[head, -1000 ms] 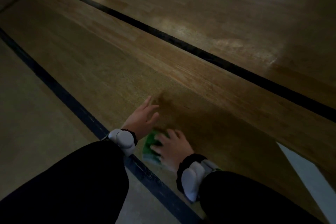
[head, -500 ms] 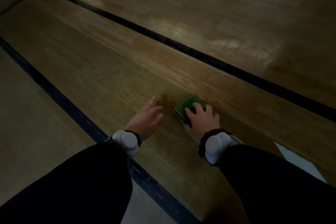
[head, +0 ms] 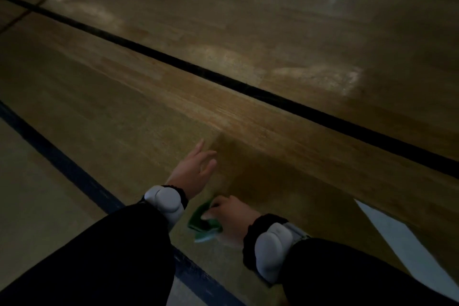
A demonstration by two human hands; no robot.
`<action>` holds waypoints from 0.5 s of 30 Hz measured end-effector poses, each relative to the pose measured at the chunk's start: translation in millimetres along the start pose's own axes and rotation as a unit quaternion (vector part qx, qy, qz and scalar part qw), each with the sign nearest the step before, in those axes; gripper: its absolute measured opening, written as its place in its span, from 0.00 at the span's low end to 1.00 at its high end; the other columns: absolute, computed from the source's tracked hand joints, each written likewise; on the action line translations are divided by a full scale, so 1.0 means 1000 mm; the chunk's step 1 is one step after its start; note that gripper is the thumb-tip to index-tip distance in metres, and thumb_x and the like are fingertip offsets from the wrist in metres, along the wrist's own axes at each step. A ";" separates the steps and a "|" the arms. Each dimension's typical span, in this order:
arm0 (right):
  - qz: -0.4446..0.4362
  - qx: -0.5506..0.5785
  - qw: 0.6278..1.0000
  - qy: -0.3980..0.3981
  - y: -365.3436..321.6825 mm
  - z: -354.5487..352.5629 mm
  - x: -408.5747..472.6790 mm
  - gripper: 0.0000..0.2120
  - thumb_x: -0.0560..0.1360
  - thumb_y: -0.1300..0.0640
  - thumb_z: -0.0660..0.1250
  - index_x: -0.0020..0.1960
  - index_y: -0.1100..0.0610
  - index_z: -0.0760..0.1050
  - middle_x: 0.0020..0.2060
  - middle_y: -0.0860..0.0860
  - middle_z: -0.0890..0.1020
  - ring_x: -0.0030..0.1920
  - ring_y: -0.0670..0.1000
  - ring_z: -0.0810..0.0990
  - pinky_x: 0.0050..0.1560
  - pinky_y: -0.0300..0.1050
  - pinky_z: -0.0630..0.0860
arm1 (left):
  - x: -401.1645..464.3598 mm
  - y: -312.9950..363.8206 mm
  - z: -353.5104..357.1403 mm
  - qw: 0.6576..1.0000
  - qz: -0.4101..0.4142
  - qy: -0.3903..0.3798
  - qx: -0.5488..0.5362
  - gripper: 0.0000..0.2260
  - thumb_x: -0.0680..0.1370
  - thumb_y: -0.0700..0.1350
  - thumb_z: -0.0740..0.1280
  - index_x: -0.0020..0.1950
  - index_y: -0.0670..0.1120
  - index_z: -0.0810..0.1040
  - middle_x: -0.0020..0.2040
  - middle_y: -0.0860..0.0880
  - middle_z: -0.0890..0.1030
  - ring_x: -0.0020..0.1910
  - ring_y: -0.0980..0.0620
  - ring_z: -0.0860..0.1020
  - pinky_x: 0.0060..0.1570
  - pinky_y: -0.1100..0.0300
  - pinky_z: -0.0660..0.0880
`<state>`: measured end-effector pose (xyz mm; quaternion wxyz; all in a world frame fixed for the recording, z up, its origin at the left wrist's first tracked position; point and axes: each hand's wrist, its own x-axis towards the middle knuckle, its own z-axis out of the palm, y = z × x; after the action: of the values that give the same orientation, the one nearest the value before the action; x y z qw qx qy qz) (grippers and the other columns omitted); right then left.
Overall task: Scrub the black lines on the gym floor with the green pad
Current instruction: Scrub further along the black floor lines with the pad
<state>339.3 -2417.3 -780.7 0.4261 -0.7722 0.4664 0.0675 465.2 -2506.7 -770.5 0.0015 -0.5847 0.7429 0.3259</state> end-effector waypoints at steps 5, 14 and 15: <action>0.031 -0.009 0.990 0.141 0.045 -0.097 -0.022 0.18 0.77 0.52 0.66 0.66 0.51 0.74 0.61 0.54 0.78 0.59 0.58 0.76 0.59 0.50 0.74 | 0.045 0.062 -0.024 0.997 0.073 -0.008 -0.021 0.15 0.81 0.44 0.58 0.68 0.51 0.72 0.77 0.52 0.58 0.73 0.50 0.64 0.66 0.56 0.66; 0.184 -0.048 0.939 0.286 0.095 -0.276 -0.154 0.14 0.77 0.53 0.64 0.62 0.51 0.75 0.54 0.53 0.81 0.54 0.57 0.79 0.56 0.51 0.77 | 0.079 0.265 -0.093 0.962 0.253 -0.079 0.058 0.30 0.77 0.35 0.63 0.76 0.48 0.57 0.77 0.47 0.59 0.74 0.48 0.61 0.69 0.57 0.61; 0.176 -0.034 0.935 0.304 0.096 -0.283 -0.166 0.14 0.77 0.56 0.64 0.62 0.51 0.76 0.55 0.53 0.81 0.55 0.56 0.79 0.56 0.51 0.76 | 0.077 0.281 -0.095 0.960 0.264 -0.077 0.061 0.31 0.77 0.37 0.64 0.76 0.47 0.57 0.76 0.47 0.60 0.73 0.47 0.63 0.68 0.54 0.65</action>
<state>89.7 -2530.8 -576.7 0.2181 -0.6755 0.6998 -0.0808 233.1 -2590.7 -589.5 0.0083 -0.3398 0.8867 0.3133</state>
